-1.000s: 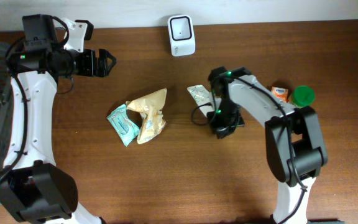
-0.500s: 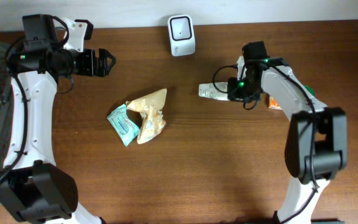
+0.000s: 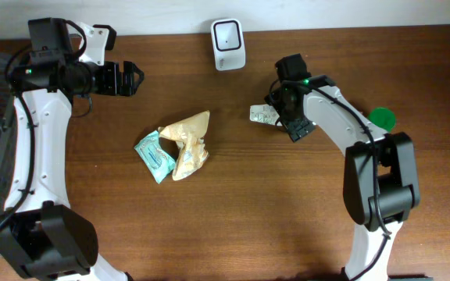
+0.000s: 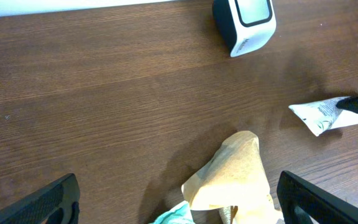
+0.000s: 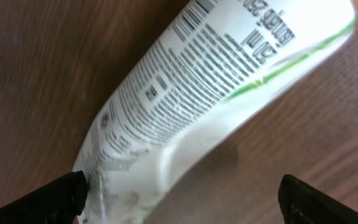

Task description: Scan the item barcode

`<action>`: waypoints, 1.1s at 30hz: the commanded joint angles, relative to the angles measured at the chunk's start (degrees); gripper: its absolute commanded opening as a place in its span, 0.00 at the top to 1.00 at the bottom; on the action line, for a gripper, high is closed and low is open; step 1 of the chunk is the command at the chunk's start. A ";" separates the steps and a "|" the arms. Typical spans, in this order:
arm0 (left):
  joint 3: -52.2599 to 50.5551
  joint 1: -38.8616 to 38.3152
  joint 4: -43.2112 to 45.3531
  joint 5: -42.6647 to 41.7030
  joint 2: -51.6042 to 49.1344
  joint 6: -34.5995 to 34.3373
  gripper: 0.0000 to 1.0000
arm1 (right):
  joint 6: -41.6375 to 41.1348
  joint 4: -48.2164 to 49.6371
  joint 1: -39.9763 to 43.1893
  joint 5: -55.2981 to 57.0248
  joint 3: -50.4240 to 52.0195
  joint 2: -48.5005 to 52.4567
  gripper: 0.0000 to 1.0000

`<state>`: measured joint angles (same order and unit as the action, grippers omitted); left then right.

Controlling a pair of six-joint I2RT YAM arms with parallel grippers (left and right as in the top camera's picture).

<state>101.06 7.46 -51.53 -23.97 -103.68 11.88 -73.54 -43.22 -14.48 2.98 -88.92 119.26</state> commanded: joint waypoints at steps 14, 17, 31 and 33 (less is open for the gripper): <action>0.24 -0.17 -0.02 1.51 -0.26 -0.68 0.01 | 52.17 2.38 -0.42 -18.97 -0.74 3.82 0.35; 0.24 -0.17 -1.05 1.51 -0.26 -0.68 0.01 | 70.14 -4.31 -0.46 -28.61 -1.11 3.82 0.34; 0.24 -0.17 -1.46 1.51 -0.26 -0.68 0.01 | 56.83 -3.91 10.80 -37.99 -1.57 2.99 0.22; 0.24 -0.17 -1.44 1.51 -0.26 -0.68 0.01 | 56.68 0.28 9.55 -38.95 1.07 2.99 0.22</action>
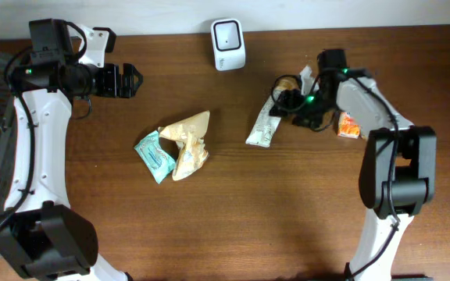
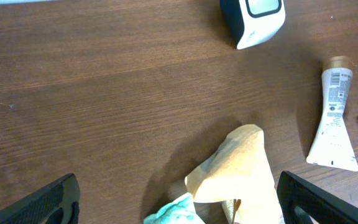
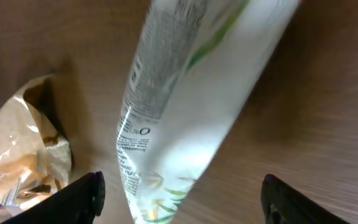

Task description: Scan the item barcode

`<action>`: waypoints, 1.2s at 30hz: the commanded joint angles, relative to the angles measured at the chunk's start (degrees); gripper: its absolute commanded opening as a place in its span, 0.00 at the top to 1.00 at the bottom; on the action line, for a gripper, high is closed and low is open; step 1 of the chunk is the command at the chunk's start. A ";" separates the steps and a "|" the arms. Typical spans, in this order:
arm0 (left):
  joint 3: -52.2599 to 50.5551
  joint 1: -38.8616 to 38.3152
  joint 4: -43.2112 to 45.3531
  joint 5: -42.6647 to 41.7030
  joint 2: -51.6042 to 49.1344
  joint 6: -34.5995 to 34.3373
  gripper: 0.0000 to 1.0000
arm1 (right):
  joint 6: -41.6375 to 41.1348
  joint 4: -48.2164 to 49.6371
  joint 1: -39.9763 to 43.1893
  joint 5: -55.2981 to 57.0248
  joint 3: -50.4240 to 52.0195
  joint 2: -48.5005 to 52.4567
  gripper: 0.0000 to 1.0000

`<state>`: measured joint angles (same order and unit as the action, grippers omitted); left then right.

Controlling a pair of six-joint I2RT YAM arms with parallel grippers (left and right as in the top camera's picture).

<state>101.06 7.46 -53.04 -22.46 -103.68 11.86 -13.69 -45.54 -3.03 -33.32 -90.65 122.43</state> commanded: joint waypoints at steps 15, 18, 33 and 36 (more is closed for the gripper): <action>0.24 -0.17 0.07 0.00 -0.26 -0.66 0.01 | -8.76 16.76 -3.32 -1.20 11.63 -0.26 0.90; 0.24 -0.17 -0.13 0.00 -0.26 -0.66 0.01 | -0.28 10.03 -3.32 -3.76 11.10 -2.40 0.96; 0.24 -0.20 -4.28 -0.24 -0.92 -0.68 0.01 | 20.02 1.03 -1.18 -8.00 7.08 -0.22 0.44; 0.24 -0.20 -4.26 -0.24 -1.55 -0.68 0.01 | 14.60 1.60 -2.60 -8.70 7.08 1.62 0.55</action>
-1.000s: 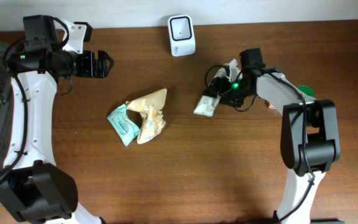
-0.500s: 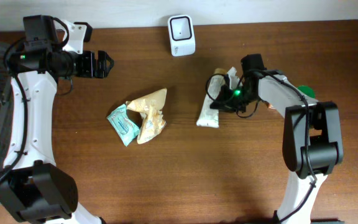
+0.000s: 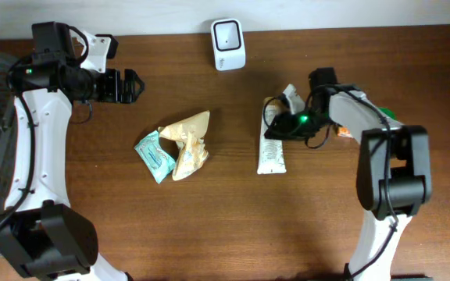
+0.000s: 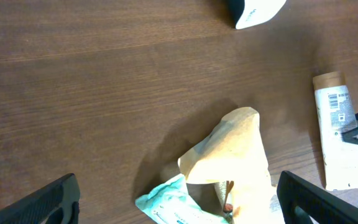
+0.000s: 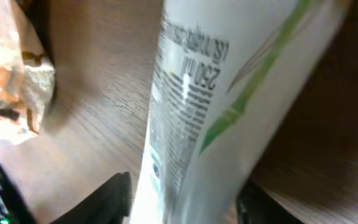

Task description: Scan the item barcode

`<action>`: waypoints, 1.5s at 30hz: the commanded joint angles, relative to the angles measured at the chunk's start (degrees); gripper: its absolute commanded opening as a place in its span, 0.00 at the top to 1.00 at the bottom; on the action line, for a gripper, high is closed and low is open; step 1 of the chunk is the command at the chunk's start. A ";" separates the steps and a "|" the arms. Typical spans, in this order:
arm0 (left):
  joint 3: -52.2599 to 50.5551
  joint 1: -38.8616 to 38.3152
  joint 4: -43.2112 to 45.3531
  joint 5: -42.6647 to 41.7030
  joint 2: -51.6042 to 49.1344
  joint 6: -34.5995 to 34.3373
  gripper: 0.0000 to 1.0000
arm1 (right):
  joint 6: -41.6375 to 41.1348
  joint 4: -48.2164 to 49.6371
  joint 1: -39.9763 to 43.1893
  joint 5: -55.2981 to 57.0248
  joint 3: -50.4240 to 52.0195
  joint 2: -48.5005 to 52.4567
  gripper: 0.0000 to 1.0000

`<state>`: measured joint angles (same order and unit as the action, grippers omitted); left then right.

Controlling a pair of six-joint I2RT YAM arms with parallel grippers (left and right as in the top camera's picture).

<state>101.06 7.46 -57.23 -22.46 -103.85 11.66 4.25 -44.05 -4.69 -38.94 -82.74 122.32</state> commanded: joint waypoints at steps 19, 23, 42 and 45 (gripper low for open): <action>0.24 -0.17 0.04 -0.20 -1.42 -0.48 0.01 | -4.26 2.34 1.29 -24.65 -0.85 -16.76 0.96; 0.24 -0.17 0.04 -0.20 -1.42 -0.48 0.01 | -9.79 4.48 5.62 -41.62 -0.85 -22.97 0.96; 0.24 -0.17 0.04 -0.20 -1.42 -0.48 0.01 | -4.57 -1.79 -16.94 33.62 -25.92 -17.22 0.96; 0.24 -0.17 0.04 -0.20 -1.42 -0.48 0.01 | 2.73 7.15 -20.09 45.22 -25.90 -10.84 0.96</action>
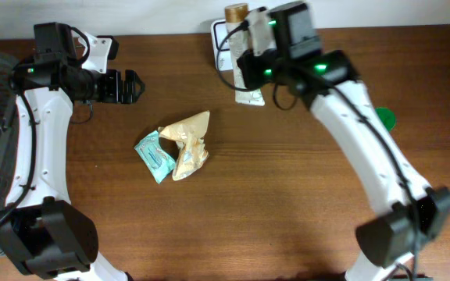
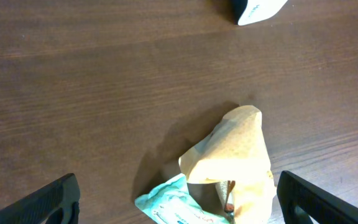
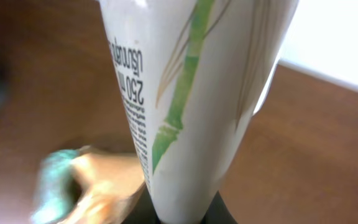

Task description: Scan the item barcode

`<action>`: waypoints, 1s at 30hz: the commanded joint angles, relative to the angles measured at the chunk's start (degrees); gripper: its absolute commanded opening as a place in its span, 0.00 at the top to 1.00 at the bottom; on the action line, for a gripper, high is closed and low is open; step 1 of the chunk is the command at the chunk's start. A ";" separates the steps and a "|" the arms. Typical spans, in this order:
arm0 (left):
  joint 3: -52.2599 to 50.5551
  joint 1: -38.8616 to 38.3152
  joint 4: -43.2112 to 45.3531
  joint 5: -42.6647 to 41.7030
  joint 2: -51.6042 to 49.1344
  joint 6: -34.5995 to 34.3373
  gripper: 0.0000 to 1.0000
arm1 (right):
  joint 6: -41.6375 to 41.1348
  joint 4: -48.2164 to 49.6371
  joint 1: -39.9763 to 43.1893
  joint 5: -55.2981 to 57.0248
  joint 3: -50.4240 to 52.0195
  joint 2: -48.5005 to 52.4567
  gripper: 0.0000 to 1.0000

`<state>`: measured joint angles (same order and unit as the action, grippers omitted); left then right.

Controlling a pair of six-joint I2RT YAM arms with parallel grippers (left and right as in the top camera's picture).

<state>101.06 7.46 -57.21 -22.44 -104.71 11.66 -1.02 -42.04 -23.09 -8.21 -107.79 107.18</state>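
A white tube (image 1: 249, 78) with a brown cap (image 1: 237, 12) and a green bamboo print hangs above the table's back edge, in front of the white scanner (image 1: 222, 40), which it partly hides. My right gripper (image 1: 260, 55) is shut on it. In the right wrist view the tube (image 3: 191, 93) fills the frame, its narrow end pinched at the right gripper (image 3: 179, 214). My left gripper (image 1: 131, 86) stands open at the left, holding nothing. In the left wrist view the left gripper (image 2: 182, 202) hangs over the packets, with a corner of the scanner (image 2: 260, 9) at the top.
A beige paper bag (image 1: 187, 140) and a teal packet (image 1: 153, 156) lie together left of centre; the left wrist view shows the bag (image 2: 235, 155) and the packet (image 2: 169, 205) too. A green round thing (image 1: 381, 119) sits at the right.
The tube lay flat on the table right of centre with my right gripper at its cap end. Now the right gripper is shut on it and holds it up at the scanner. The left arm is unchanged.
First the tube lay tilted under my open right gripper, right of centre. Then it lay nearer the middle, with the gripper beside its cap end, then straight with the fingers closer round it. Now it is held off the table, in front of the scanner.
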 commanded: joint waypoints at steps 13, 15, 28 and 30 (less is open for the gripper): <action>0.24 -0.17 0.02 -0.22 -0.57 -0.48 0.01 | 45.03 47.30 -2.38 42.05 -0.85 29.11 0.96; 0.24 -0.17 0.02 -0.22 -0.57 -0.48 0.01 | 46.93 48.00 -2.40 42.60 -0.85 31.30 0.96; 0.24 -0.17 0.00 -0.22 -0.57 -0.48 0.01 | 49.22 50.42 -2.47 46.21 -0.87 32.20 0.96; 0.24 -0.17 0.02 -0.22 -0.57 -0.48 0.01 | 48.70 50.29 -2.47 46.18 -0.87 30.75 0.96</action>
<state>101.06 7.46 -57.23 -22.46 -104.71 11.66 48.21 7.31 -25.28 36.03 -107.46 140.88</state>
